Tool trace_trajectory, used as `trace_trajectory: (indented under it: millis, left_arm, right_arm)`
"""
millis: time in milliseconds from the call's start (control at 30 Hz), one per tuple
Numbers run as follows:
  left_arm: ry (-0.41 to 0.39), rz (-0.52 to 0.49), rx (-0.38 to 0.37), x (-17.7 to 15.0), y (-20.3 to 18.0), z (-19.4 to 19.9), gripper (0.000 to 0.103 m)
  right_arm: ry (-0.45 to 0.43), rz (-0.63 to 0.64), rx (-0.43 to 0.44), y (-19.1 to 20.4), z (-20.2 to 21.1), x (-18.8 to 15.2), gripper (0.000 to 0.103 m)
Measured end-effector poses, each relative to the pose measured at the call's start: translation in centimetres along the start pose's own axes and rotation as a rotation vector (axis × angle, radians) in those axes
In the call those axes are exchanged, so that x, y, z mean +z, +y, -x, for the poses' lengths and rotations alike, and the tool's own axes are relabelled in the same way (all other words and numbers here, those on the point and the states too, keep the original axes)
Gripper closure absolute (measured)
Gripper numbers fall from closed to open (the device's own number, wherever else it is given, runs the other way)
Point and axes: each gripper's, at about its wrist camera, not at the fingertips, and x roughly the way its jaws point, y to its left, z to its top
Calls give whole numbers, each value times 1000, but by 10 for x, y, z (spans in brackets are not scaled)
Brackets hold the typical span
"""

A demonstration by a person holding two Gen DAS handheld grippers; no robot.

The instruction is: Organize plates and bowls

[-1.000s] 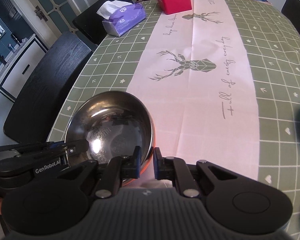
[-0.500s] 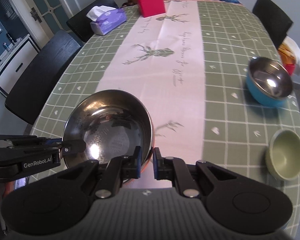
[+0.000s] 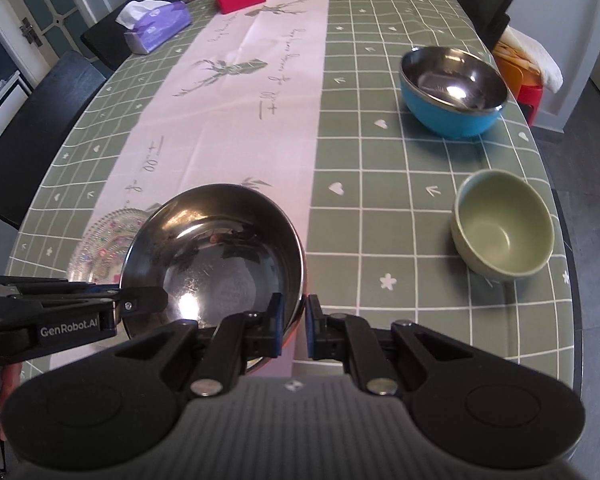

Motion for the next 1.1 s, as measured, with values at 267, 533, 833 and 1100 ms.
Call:
trace_trajectory:
  millis: [267, 533, 833, 1100]
  left_arm:
    - [25, 3, 24, 7, -9, -17, 87]
    - [25, -1, 26, 11, -10, -20, 87]
    - [16, 27, -1, 10, -6, -19, 85]
    - [-69, -5, -26, 8, -5, 0, 43]
  right_arm:
    - [30, -31, 17, -19, -18, 4, 94]
    - [31, -24, 25, -22, -20, 9, 94]
    - [26, -12, 13, -19, -20, 7, 91]
    - [5, -30, 23, -25, -11, 6, 56]
